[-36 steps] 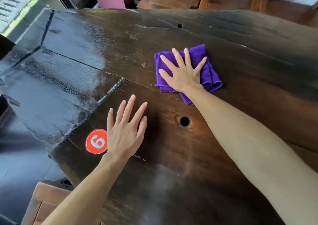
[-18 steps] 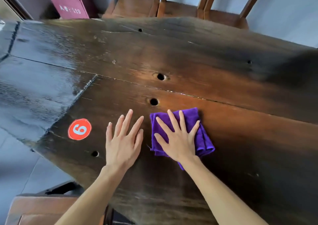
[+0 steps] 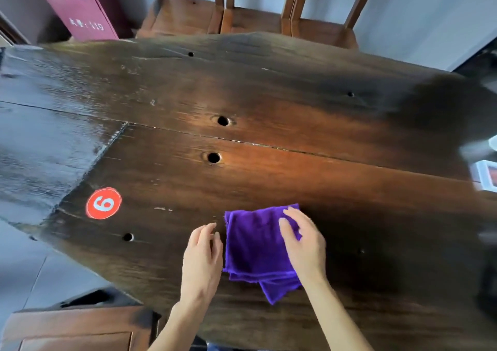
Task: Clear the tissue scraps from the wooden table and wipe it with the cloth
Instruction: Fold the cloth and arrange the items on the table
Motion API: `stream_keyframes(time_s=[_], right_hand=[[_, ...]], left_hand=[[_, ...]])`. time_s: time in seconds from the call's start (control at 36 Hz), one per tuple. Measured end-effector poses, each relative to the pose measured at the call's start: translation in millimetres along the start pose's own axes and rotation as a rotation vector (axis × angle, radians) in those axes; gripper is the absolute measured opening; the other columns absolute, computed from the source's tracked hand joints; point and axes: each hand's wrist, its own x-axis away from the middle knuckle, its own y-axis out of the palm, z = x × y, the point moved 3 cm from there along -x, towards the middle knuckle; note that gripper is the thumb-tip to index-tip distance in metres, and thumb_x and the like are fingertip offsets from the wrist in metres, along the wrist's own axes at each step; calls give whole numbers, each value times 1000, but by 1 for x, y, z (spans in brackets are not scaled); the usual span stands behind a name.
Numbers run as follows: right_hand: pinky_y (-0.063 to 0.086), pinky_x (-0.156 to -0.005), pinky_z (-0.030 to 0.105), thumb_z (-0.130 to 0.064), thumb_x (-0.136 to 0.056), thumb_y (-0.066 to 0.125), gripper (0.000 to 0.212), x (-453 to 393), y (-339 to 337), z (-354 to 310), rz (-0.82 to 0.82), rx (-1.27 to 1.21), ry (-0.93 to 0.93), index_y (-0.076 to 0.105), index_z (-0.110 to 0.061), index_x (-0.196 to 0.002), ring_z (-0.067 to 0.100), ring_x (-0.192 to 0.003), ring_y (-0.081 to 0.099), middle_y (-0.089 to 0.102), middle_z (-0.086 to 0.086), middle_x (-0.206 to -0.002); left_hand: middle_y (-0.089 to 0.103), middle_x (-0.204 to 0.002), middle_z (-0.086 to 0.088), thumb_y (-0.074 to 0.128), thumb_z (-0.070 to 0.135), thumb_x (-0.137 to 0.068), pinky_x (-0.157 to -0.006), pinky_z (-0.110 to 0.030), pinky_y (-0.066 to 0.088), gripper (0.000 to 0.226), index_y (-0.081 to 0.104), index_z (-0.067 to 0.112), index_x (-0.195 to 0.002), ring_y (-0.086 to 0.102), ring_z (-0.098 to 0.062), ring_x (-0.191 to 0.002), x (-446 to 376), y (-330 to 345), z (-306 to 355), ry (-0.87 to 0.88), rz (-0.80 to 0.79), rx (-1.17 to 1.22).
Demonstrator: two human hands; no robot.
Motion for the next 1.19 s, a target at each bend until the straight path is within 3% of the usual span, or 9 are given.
stream_keyframes(time_s=[0.11,0.22,0.28,0.56,0.69,0.81,0.92,1.06,1.19], right_hand=[[50,-86,27,-25,-92,73,26,-5,-34,23,62,48,226,71,-13,-115,16,-102,65,71,1,-112],[49,-93,37,-28,-86,79,41,-2,-35,38,-45,108,292,67,-6,-119,26,-108,60,68,8,-110],[49,-93,39,-30,-84,81,45,0,-30,39,-80,138,288,67,-4,-119,27,-107,58,66,7,-104],[55,-83,41,-50,-85,75,42,-9,-21,35,-147,225,380,65,-17,-108,20,-91,66,66,-4,-92],[54,-72,35,-44,-85,75,29,-18,-23,32,-259,211,353,64,-18,-86,17,-80,64,67,-3,-85],[40,-67,21,-34,-90,73,21,-24,-26,28,-320,203,287,61,-16,-89,12,-82,58,60,-2,-93],[38,-61,12,-29,-93,70,19,-26,-33,28,-406,105,305,55,-21,-86,5,-78,59,65,-4,-89],[52,-80,23,-28,-95,67,10,-28,-43,26,-447,7,347,60,-25,-102,4,-89,62,67,-7,-100],[54,-99,38,-28,-96,66,26,-22,-62,22,-434,-98,407,60,-31,-121,9,-105,62,64,-9,-115]], left_hand=[[70,-120,-9,54,20,-103,-102,-38,46,29,67,7,-125,64,-25,-115,5,10,12,-303,18,172],[71,-103,2,57,30,-101,-92,-34,45,40,60,5,-132,61,-24,-106,6,23,25,-483,-56,211],[63,-85,9,60,29,-100,-82,-30,40,37,61,5,-128,58,-21,-94,9,31,30,-523,-86,201],[74,-90,-15,72,32,-93,-84,-40,54,34,67,-2,-96,69,-34,-95,14,57,44,-613,-124,177],[65,-84,-11,76,30,-90,-66,-35,48,31,58,6,-84,62,-28,-80,15,66,52,-726,-87,220],[69,-87,-18,75,20,-88,-74,-37,50,24,63,-1,-88,66,-36,-86,12,69,51,-813,-104,291],[65,-66,-15,74,11,-85,-62,-32,44,18,69,-4,-78,59,-28,-62,13,68,52,-810,-155,388],[69,-70,-12,70,5,-88,-50,-25,46,14,66,5,-74,62,-19,-56,22,60,60,-685,-241,531],[73,-75,-12,66,5,-90,-47,-26,48,8,70,1,-84,67,-20,-58,36,47,69,-606,-301,640]])
